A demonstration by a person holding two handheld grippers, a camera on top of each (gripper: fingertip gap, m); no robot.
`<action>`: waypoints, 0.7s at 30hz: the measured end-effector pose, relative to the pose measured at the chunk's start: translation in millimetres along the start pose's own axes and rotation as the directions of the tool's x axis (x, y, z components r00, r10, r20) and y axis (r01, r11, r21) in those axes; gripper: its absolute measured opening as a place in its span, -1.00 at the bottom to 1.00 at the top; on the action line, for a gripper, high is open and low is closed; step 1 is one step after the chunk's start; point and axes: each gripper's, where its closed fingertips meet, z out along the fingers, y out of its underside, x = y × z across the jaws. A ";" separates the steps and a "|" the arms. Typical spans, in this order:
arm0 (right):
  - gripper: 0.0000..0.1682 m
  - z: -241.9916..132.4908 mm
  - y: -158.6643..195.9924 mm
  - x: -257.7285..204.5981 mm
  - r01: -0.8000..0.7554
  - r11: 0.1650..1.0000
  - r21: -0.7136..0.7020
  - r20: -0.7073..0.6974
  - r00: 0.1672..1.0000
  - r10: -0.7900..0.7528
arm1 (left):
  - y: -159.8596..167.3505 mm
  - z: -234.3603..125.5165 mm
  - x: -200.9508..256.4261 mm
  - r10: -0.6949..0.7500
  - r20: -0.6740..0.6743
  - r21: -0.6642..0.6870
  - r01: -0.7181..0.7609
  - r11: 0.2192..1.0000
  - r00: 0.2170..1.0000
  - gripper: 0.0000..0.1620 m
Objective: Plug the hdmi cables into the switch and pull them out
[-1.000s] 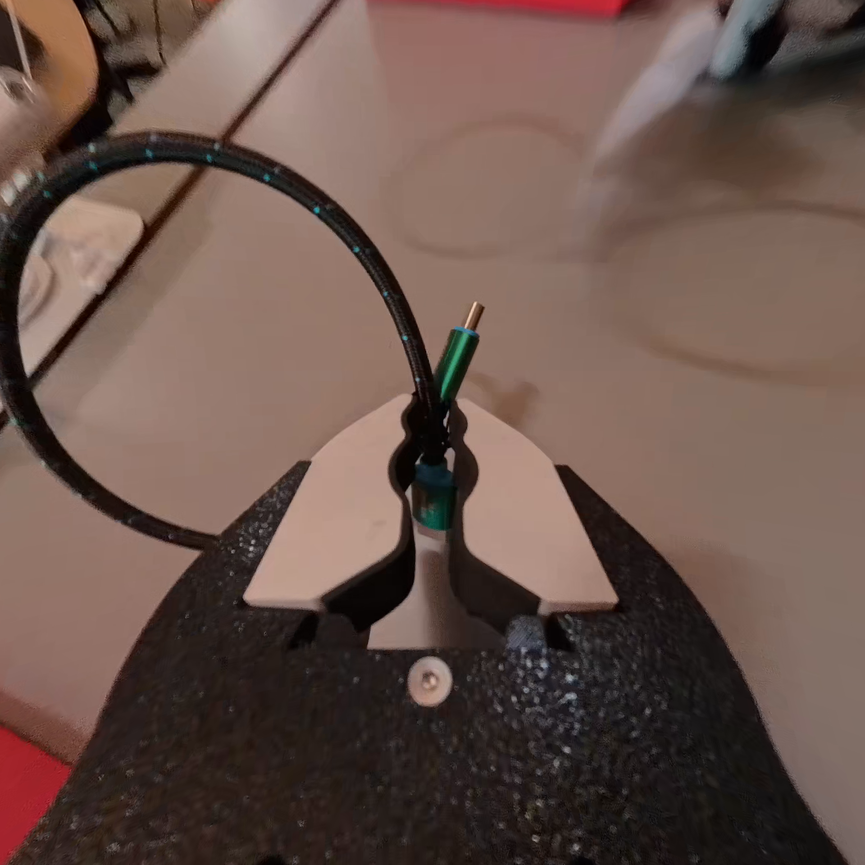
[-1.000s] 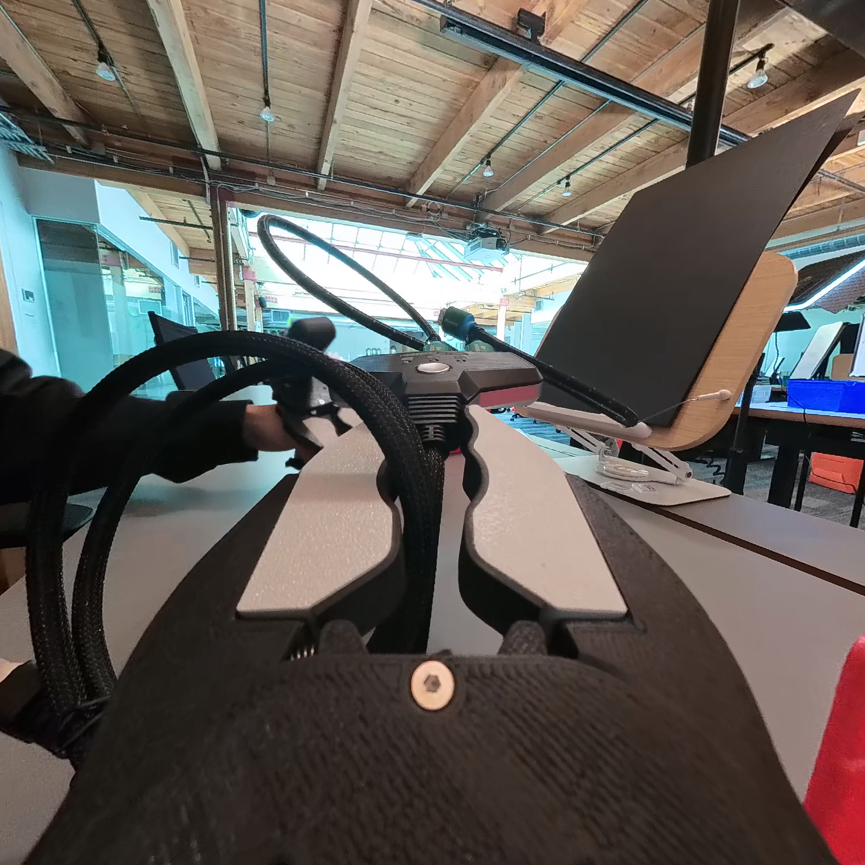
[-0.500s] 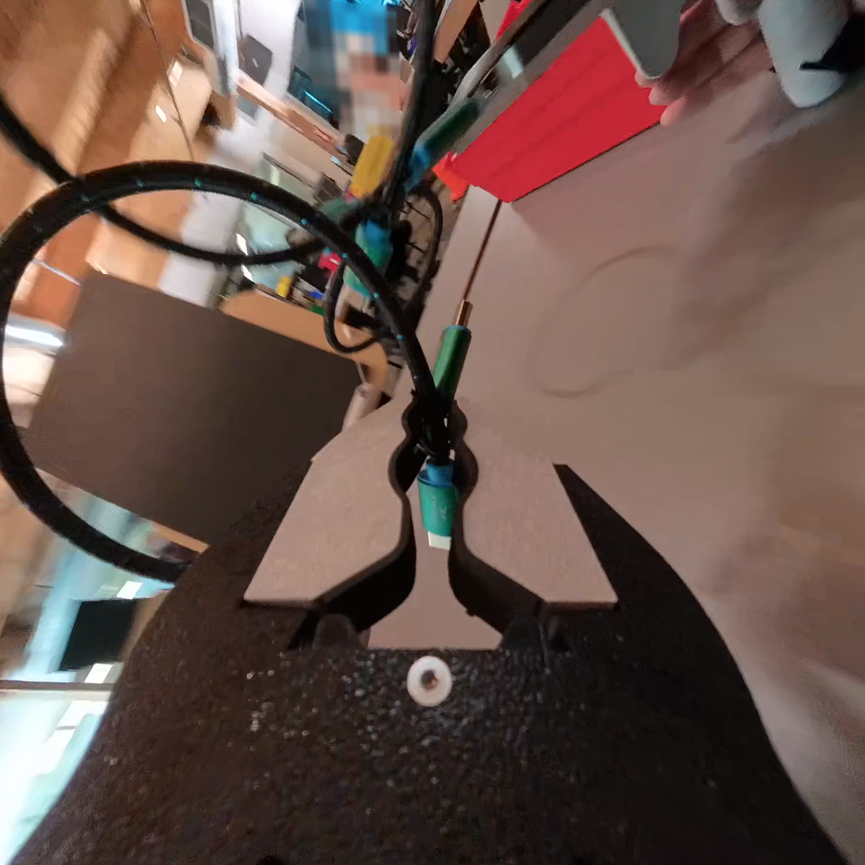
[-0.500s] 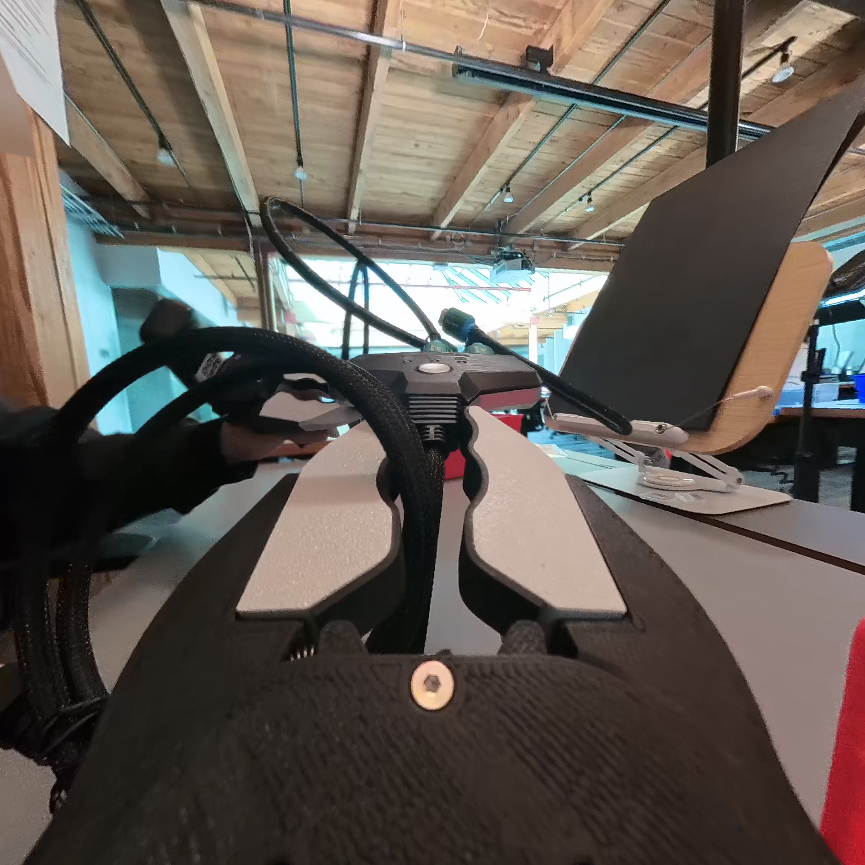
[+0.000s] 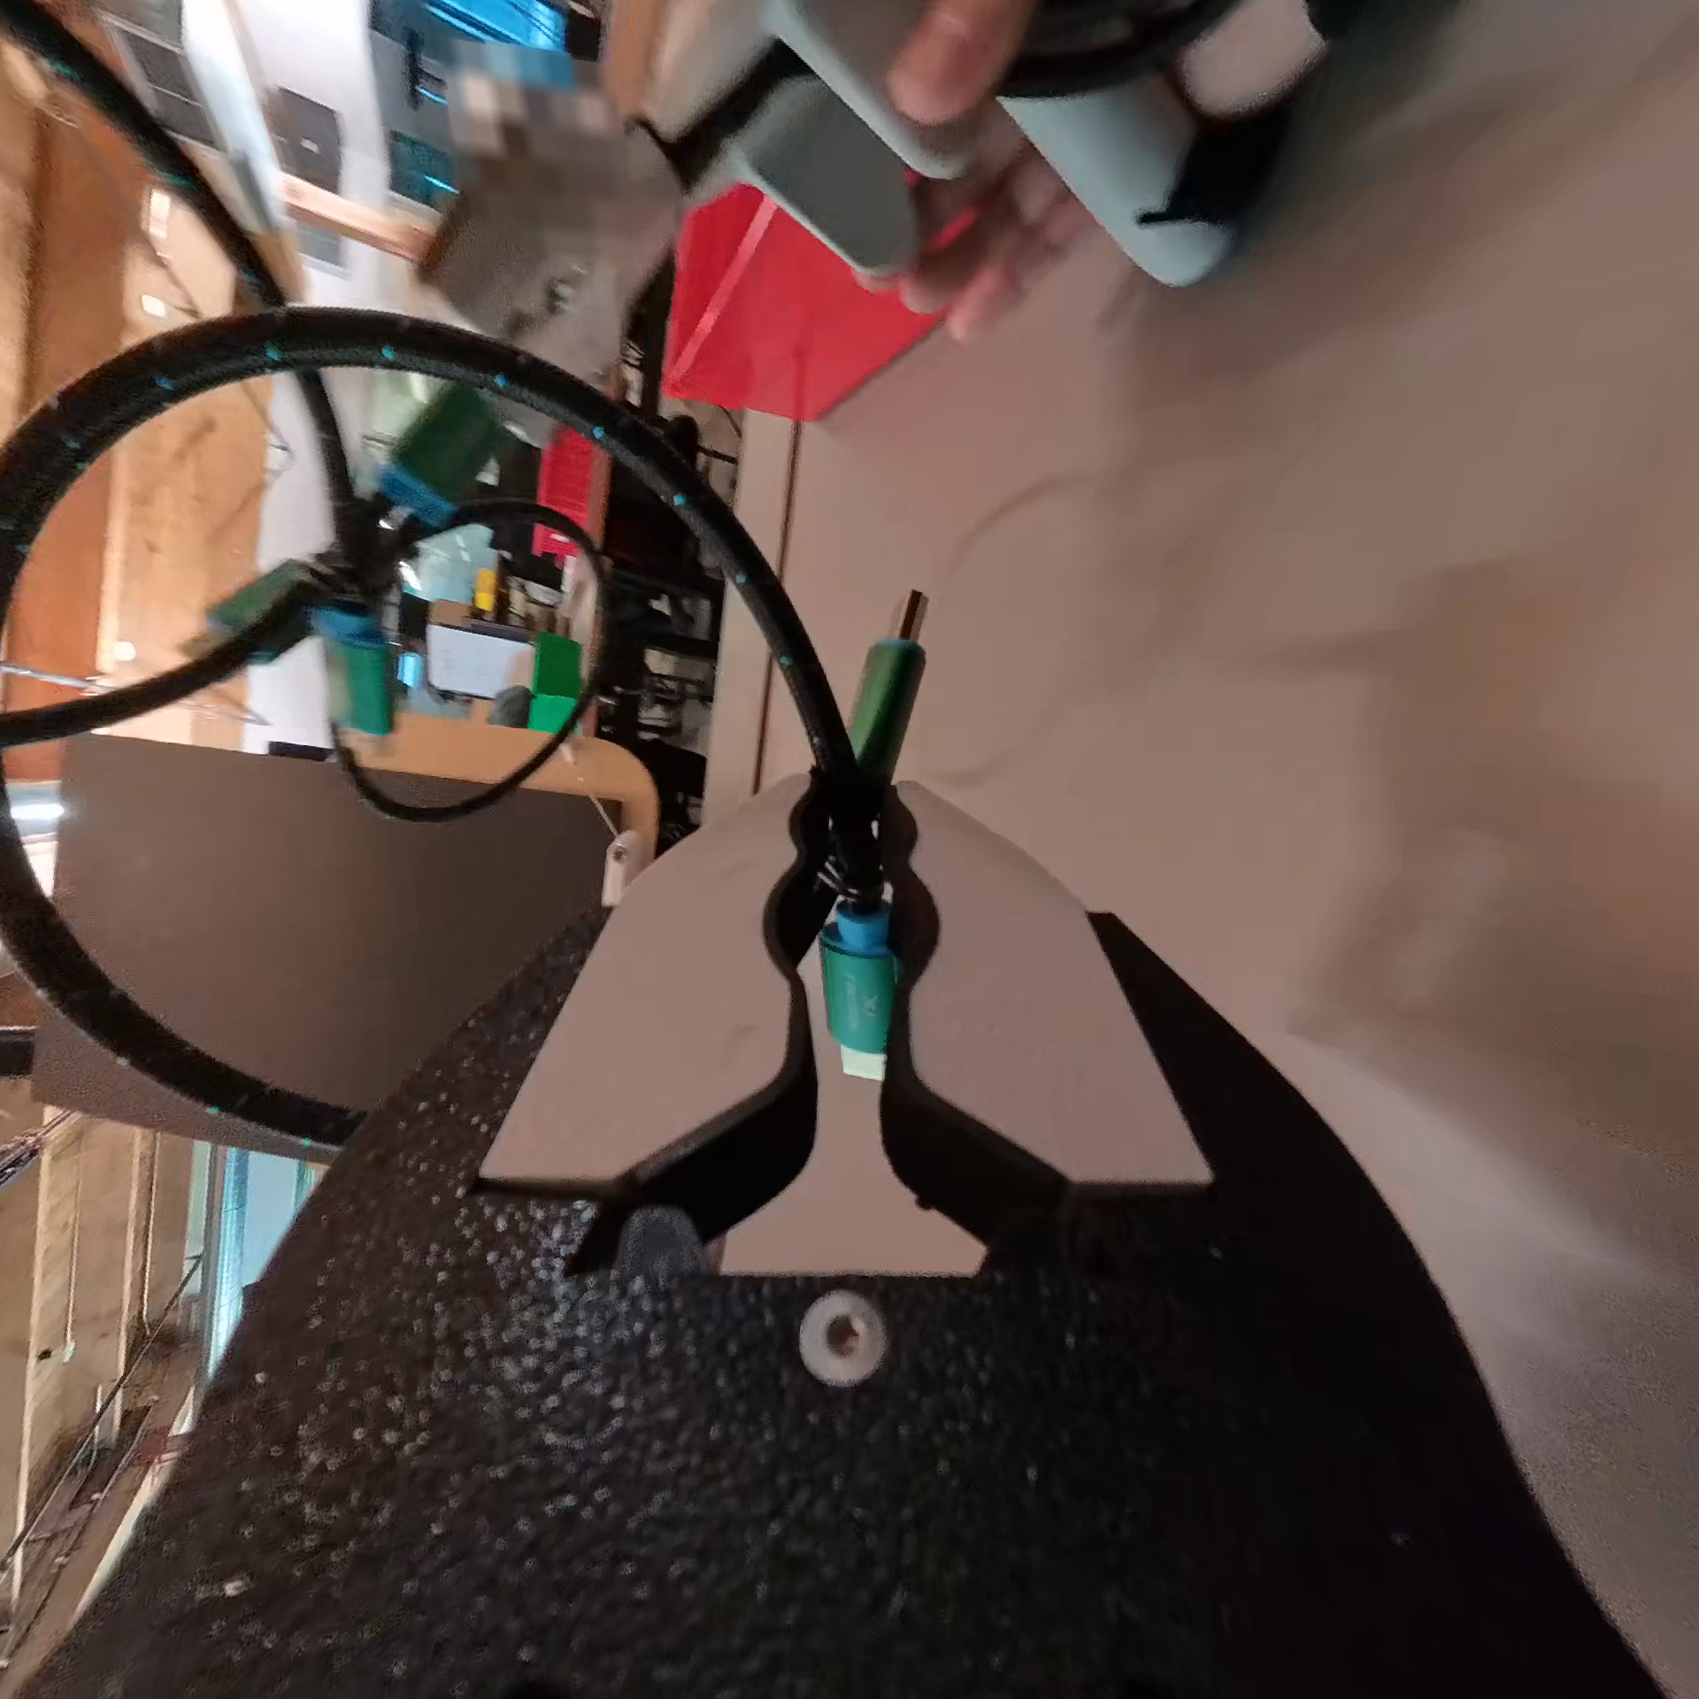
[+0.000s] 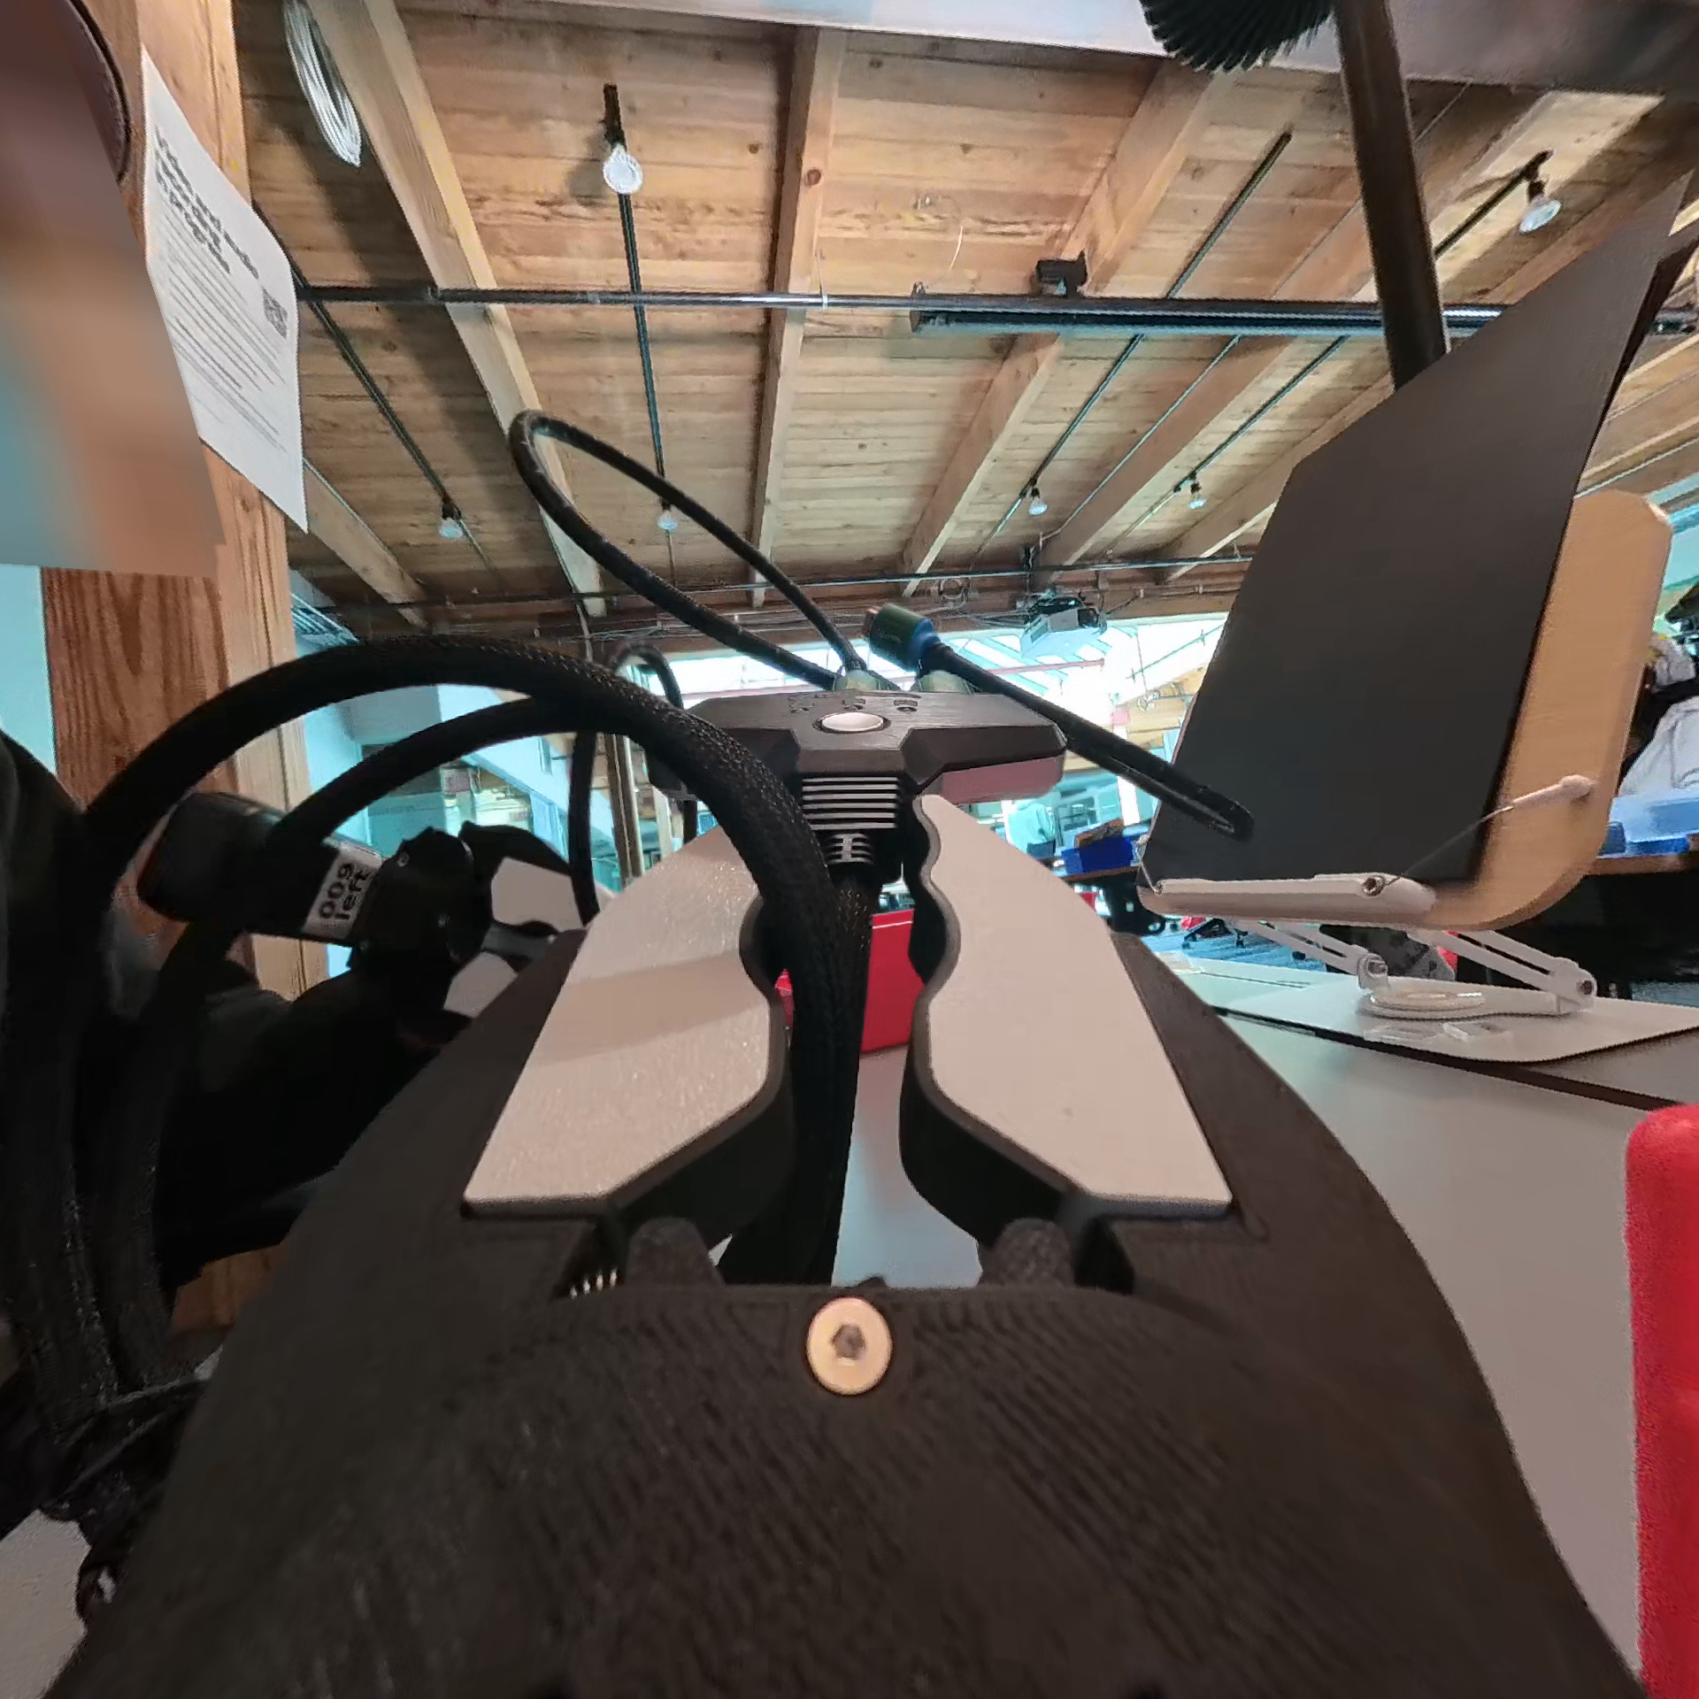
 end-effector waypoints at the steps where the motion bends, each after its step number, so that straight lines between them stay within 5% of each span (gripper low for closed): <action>1: -0.73 0.3 0.1 -1.1 0.008 1.000 0.000 0.006 1.000 -0.008 | 2.3 1.0 4.8 0.014 -0.023 -0.022 -0.014 1.000 1.000 -0.88; 7: -0.73 8.3 13.9 -11.6 0.079 0.994 -0.081 0.052 0.996 -0.075 | -16.5 -6.7 -13.0 -0.035 0.006 0.025 0.035 0.999 0.999 -0.87; 14: -0.73 14.2 23.9 -18.7 0.096 0.985 -0.145 0.085 0.993 -0.085 | -15.6 -2.1 -59.9 -0.082 0.220 -0.052 0.095 0.994 0.972 -0.88; 21: -0.73 17.8 30.8 -26.2 0.096 0.979 -0.182 0.127 0.989 -0.074 | -13.9 4.3 -74.2 0.053 0.220 -0.104 -0.031 0.994 0.974 -0.88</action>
